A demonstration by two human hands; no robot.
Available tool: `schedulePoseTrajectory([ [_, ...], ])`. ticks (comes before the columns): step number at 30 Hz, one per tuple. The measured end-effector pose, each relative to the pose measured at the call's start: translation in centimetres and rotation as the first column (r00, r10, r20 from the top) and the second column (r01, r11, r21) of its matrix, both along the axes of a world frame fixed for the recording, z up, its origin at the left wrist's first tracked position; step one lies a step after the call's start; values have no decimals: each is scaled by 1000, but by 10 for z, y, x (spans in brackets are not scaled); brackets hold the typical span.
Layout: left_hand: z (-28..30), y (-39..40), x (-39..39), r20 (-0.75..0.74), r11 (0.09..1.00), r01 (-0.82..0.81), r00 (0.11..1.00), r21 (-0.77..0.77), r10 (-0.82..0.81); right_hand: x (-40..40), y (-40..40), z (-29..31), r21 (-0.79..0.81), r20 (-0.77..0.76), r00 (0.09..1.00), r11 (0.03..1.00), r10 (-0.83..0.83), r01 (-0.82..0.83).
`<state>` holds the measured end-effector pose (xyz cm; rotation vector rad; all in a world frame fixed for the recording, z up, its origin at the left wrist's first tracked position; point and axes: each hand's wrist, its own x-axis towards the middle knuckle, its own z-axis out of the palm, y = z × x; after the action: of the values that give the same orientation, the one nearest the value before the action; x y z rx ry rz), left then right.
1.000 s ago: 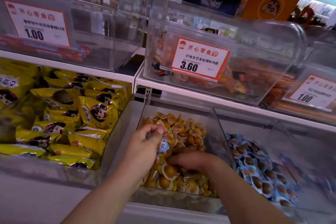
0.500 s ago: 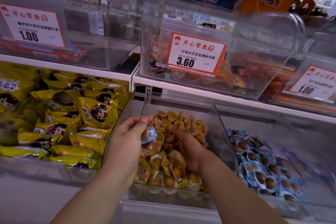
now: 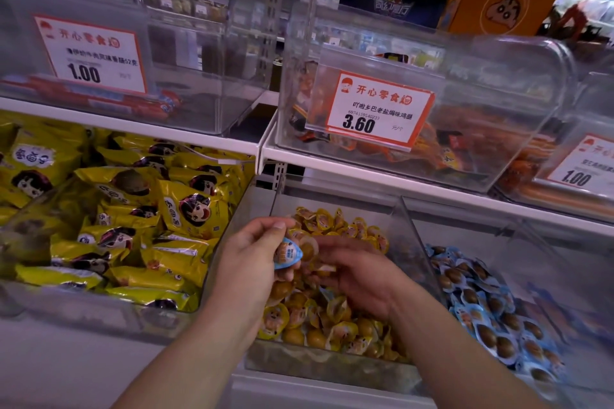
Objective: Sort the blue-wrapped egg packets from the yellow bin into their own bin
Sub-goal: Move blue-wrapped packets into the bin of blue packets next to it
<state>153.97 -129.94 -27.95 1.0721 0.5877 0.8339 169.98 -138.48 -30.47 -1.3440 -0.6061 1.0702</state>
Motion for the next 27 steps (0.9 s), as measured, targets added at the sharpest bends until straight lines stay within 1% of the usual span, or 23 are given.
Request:
schedulePoseTrajectory([
  [1,0,0,0,-4,1000,2,1000,9,-2,0,-1,3,-43,199,978,996,-70,80],
  [2,0,-1,1,-7,1000,3,1000,15,-3,3,-3,5,-78,443,885,977,-143,197],
  [3,-1,-2,2,-10,1000,4,1000,17,-4,8,-4,6,-85,653,738,952,-168,293],
  [4,-1,-3,2,-15,1000,7,1000,19,-7,13,-6,7,-100,771,621,935,-143,339],
  [5,-1,-3,2,-20,1000,10,1000,20,-10,18,-8,7,-137,815,571,926,-96,351],
  [7,-1,-3,1,-22,1000,17,1000,23,-17,23,-13,6,-255,809,587,919,32,301],
  [8,-1,-3,1,-24,999,20,1000,26,-19,23,-16,5,-298,815,573,910,85,288],
  [9,-2,-3,1,-29,999,20,999,33,-19,23,-19,4,-311,852,510,898,118,312],
  [11,-2,-4,2,-52,998,17,999,58,-14,19,-22,4,-286,931,331,870,154,402],
  [12,-2,-5,2,-68,997,21,998,77,-16,16,-22,3,-303,932,311,869,185,390],
  [13,-2,-6,3,-87,994,29,996,102,-21,14,-22,0,-371,906,334,866,259,336],
  [14,-2,-7,4,-105,991,39,994,130,-26,10,-20,-3,-479,856,355,835,376,270],
  [15,-3,-8,4,-125,986,48,992,158,-28,7,-18,-6,-599,786,345,769,513,223],
  [16,-3,-8,4,-146,982,52,989,182,-26,4,-17,-9,-690,718,315,693,620,209],
  [17,-3,-9,3,-166,978,54,986,203,-20,3,-16,-12,-738,674,284,634,682,228],
  [18,-4,-9,2,-181,975,57,983,217,-17,3,-15,-15,-755,655,259,598,710,269],
  [21,-5,-9,1,-239,965,106,970,238,-47,3,-12,-20,-717,674,168,581,720,385],
  [23,-7,-10,2,-299,950,147,952,276,-61,1,-11,-21,-688,705,174,604,688,402],
  [25,-10,-11,3,-343,924,167,938,344,-42,-2,-15,-20,-654,749,202,657,631,375],
  [26,-11,-11,3,-361,904,171,932,392,-20,-4,-19,-19,-605,793,201,704,575,372],
  [27,-12,-12,3,-377,877,173,926,449,10,-6,-25,-17,-518,855,200,769,478,376],
])
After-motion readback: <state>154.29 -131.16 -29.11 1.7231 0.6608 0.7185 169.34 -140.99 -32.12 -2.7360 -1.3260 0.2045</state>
